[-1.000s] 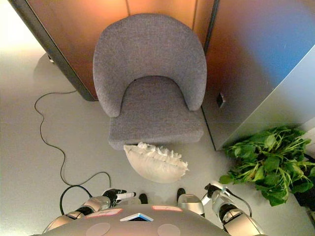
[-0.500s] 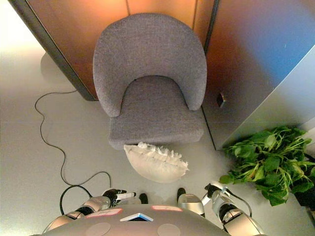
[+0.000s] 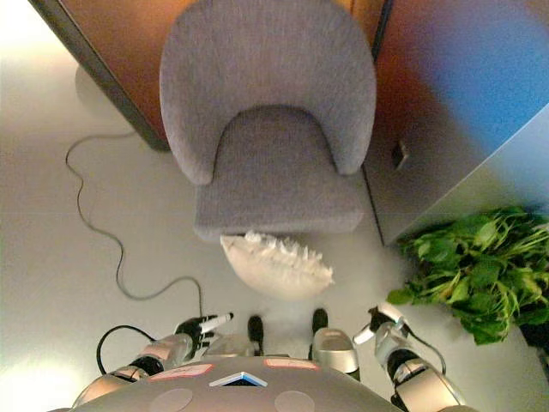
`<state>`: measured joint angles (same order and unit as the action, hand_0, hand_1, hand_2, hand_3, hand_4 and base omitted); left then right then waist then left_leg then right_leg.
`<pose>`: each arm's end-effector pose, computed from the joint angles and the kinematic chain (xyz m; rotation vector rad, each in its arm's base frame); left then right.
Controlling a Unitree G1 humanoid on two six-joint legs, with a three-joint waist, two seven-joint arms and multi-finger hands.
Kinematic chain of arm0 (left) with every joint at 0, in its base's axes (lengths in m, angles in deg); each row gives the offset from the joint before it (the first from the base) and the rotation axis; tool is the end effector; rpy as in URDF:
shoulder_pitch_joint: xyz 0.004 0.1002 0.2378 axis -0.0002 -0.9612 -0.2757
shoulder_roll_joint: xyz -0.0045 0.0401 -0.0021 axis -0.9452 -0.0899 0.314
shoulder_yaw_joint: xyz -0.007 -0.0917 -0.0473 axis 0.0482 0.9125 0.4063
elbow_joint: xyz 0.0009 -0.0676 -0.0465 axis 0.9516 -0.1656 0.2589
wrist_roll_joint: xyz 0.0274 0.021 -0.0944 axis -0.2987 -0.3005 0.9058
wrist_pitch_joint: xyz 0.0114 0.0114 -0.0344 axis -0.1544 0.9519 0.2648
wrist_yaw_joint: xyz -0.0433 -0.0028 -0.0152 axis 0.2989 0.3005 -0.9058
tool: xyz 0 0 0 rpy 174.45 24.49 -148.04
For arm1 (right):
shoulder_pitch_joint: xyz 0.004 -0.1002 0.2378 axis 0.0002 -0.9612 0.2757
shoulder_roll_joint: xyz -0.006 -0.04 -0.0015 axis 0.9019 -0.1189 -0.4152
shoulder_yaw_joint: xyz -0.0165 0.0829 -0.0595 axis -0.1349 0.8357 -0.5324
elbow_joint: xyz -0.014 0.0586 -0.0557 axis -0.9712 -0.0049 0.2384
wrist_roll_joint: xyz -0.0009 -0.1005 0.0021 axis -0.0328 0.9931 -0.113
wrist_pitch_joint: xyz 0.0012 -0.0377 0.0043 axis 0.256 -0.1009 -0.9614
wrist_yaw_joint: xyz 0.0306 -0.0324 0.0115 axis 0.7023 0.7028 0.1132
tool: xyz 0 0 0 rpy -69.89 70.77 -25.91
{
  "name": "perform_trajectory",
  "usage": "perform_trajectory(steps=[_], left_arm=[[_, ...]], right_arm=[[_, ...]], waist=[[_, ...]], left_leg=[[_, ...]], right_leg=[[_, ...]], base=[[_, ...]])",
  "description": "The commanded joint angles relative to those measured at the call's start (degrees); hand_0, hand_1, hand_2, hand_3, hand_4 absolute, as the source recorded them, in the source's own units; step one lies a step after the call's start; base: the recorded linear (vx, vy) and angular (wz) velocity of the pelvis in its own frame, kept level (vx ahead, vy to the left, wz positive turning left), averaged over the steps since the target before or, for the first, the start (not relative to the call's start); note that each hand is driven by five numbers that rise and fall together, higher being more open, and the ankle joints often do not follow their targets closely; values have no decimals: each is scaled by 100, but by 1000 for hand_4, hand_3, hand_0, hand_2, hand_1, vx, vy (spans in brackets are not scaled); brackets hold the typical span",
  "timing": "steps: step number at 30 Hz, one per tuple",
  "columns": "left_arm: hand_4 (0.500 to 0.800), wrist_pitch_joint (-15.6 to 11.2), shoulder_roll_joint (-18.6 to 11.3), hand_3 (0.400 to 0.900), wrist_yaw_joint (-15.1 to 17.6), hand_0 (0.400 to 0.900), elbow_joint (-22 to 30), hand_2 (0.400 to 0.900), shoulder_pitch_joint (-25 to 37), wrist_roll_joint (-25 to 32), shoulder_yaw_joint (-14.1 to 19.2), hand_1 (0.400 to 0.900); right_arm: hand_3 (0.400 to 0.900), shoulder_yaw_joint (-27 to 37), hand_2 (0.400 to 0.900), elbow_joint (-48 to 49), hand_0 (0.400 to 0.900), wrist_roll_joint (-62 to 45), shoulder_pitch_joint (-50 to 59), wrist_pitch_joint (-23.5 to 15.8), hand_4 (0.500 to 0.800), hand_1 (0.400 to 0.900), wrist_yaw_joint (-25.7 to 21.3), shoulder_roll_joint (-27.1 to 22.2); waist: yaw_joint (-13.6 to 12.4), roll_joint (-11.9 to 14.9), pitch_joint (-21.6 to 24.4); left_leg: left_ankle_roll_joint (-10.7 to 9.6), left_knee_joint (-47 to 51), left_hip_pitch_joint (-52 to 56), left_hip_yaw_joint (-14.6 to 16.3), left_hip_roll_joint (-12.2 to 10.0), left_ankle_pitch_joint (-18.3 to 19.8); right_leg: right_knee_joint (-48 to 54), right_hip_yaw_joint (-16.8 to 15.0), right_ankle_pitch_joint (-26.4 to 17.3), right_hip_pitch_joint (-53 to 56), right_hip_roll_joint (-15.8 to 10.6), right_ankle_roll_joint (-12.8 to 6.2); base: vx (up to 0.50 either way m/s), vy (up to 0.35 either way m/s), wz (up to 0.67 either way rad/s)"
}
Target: Pick up the pillow and put it on the sofa.
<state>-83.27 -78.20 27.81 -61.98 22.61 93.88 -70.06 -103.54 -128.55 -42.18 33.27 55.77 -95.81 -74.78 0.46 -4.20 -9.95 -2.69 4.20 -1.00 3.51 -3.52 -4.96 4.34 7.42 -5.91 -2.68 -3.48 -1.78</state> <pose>0.0988 0.2029 -0.1129 0.1122 1.2346 0.0632 0.1217 -0.2329 -0.0987 -1.0458 1.1604 0.1649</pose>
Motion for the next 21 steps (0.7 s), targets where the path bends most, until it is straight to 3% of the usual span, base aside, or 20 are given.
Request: perform_trajectory(steps=[1,7,12,16,17,21], left_arm=[[800,-76,-322,900,-94,900,-9,900,505,402,26,900],[800,-351,-366,900,-325,900,211,900,756,947,-164,900],[800,-570,-267,900,-422,900,495,900,821,1254,-349,900],[800,-1020,-131,900,-791,900,1049,900,653,1956,-496,900],[800,-1258,-87,900,-963,900,1221,900,571,2176,-555,900],[800,-1616,-111,900,-1291,900,1798,900,405,2784,-700,900]], right_arm=[[900,-87,900,58,900,-356,1261,-84,800,900,-495,-317],[900,-206,900,31,900,-903,2598,79,800,900,-562,-821],[900,-135,900,-97,900,-947,3173,92,800,900,-529,-1166],[900,-138,900,-144,900,-863,3587,108,800,900,-494,-1591],[900,-115,900,-188,900,-793,3724,123,800,900,-477,-1690],[900,-107,900,-271,900,-545,4141,106,800,900,-364,-1966]], waist=[[-196,-2,-916],[-288,-552,-1657],[-345,-950,-1920],[-408,-1298,-1985],[-442,-1394,-1985],[-564,-1556,-1985]], left_leg=[[203,-488,-561,-394,416,546],[172,-986,-1528,-521,691,350],[189,-1047,-1894,-563,883,246],[167,-1119,-2382,-465,1003,139],[151,-1185,-2535,-429,1024,123],[144,-1384,-3032,-359,1049,106]], right_leg=[[-923,-37,724,-408,-472,-324],[-1635,-44,838,-1422,-643,-216],[-1921,-16,889,-1911,-780,-229],[-2082,-10,851,-2492,-889,-255],[-2162,-10,853,-2666,-930,-261],[-2405,-12,874,-3200,-1004,-270]], base=[[-192,10,18],[-172,41,13],[-85,89,6],[-66,132,6],[-36,111,6],[-44,58,4]])
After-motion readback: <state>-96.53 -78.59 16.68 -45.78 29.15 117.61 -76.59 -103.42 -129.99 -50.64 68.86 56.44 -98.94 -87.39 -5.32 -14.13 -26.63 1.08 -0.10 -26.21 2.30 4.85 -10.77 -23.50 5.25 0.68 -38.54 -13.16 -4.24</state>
